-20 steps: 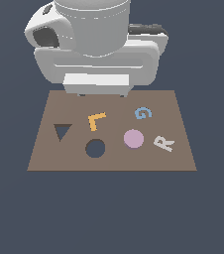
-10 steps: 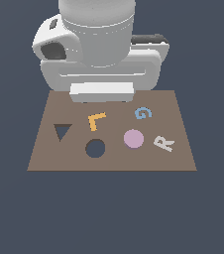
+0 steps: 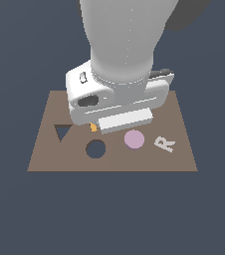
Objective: Insert a designated object into the corresponding slot on a board.
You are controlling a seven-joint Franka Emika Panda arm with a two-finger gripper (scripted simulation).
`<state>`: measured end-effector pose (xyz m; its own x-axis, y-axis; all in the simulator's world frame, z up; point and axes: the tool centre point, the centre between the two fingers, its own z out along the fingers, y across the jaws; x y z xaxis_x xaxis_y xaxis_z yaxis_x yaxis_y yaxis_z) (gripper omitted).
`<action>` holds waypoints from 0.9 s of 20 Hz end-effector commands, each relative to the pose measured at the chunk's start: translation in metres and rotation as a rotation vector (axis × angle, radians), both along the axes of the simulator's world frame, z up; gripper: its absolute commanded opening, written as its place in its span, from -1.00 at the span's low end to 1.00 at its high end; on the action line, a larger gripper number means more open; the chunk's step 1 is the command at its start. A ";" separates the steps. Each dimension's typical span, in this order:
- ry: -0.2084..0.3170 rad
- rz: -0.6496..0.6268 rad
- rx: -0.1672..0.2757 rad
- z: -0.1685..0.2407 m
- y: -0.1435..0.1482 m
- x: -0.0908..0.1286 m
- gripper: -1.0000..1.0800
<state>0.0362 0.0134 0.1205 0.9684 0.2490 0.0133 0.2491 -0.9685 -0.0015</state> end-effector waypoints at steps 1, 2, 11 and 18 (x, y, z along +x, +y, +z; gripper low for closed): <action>0.003 0.084 0.000 -0.018 0.013 0.007 0.92; 0.004 0.115 -0.001 -0.024 0.017 0.010 0.92; 0.011 0.311 -0.005 -0.065 0.048 0.021 0.92; 0.012 0.346 -0.007 -0.072 0.054 0.023 0.92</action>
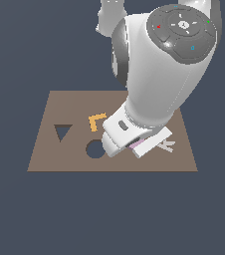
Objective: Insert a designated object into the corresponding slot on a board.
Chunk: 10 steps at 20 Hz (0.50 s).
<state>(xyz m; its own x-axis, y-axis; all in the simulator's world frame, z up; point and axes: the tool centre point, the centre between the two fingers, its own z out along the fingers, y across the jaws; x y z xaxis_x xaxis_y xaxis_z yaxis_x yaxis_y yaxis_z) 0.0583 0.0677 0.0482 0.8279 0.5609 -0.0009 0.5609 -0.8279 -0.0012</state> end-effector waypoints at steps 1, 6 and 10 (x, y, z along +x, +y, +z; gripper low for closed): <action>-0.001 -0.002 0.000 0.001 -0.001 0.000 0.92; -0.001 -0.003 0.000 0.000 -0.001 0.000 0.92; -0.001 -0.005 0.000 -0.012 -0.001 0.000 0.92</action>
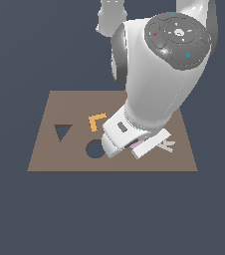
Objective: Insert a designated object into the corresponding slot on a board.
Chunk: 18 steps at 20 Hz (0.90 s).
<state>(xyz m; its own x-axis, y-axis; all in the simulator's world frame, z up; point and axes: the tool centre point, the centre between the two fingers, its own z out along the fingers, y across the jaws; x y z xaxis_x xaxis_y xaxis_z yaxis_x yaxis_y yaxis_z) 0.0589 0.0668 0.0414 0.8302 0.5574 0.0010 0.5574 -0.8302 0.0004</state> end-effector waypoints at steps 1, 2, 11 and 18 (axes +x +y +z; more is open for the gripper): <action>0.001 -0.001 0.000 -0.008 0.000 -0.001 0.92; 0.001 -0.001 0.000 -0.010 0.000 -0.001 0.92; 0.001 -0.001 0.000 -0.011 0.000 -0.001 -1.00; 0.000 0.001 -0.001 -0.011 -0.001 -0.001 -1.00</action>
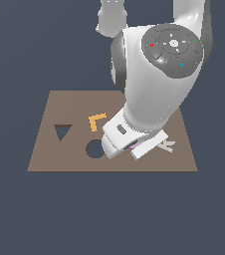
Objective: Insert a designated object into the corresponding slot on a board.
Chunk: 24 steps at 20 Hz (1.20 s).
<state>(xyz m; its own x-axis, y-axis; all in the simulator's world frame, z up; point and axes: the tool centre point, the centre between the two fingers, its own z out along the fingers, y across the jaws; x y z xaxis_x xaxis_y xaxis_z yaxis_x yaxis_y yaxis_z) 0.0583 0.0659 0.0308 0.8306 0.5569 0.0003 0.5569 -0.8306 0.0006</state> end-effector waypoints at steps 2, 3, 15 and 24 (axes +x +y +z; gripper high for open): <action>0.000 0.010 0.000 0.000 -0.001 0.000 -1.00; 0.000 0.016 0.000 0.000 -0.001 -0.001 -1.00; 0.000 0.195 0.000 0.001 -0.012 -0.009 -1.00; -0.001 0.453 -0.001 0.003 -0.030 -0.017 -1.00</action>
<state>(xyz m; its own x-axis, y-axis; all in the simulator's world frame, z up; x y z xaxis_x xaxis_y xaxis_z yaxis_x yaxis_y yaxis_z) 0.0428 0.0396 0.0329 0.5447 0.8386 0.0001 0.8386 -0.5447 0.0007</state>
